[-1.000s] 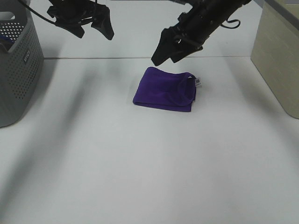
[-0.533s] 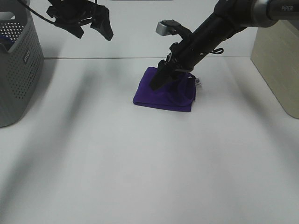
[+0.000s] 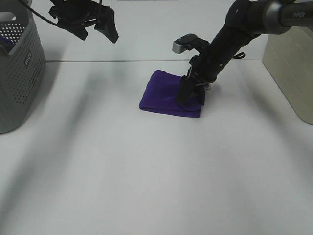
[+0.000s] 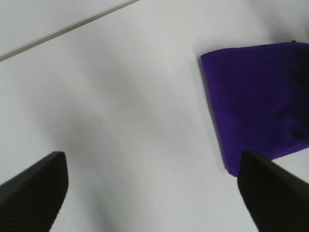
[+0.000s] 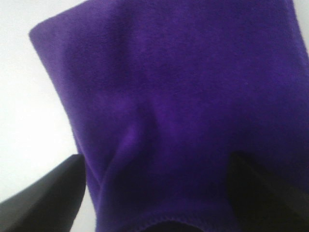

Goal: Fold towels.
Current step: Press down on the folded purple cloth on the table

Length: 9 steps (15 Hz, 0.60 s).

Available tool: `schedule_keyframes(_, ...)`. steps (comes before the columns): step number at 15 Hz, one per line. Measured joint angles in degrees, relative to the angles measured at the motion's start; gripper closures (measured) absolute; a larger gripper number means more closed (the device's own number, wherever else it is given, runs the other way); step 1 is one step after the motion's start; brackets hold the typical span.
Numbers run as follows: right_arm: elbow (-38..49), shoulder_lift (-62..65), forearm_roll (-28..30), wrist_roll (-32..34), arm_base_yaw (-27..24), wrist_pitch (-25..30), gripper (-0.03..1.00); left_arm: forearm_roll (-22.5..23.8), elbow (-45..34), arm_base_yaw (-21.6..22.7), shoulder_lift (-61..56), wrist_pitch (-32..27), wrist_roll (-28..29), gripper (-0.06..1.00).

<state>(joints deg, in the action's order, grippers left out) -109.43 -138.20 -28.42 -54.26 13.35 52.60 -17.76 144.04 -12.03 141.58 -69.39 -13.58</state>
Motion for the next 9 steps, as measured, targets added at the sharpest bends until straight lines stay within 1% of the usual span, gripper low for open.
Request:
schedule_keyframes(4, 0.0, 0.0, 1.32, 2.58, -3.55, -0.29, 0.18, 0.0, 0.0, 0.0, 1.03, 0.0, -0.63, 0.07)
schedule_keyframes(6, 0.0, 0.0, 1.2, 2.86, -3.84, 0.23, 0.18, 0.0, 0.0, 0.0, 1.03, 0.0, -0.63, 0.07)
schedule_keyframes(9, -0.11, 1.15, -3.15, 2.69, -3.84, 3.27, 0.18, 0.0, 0.0, 0.0, 1.03, -0.06, -0.63, 0.07)
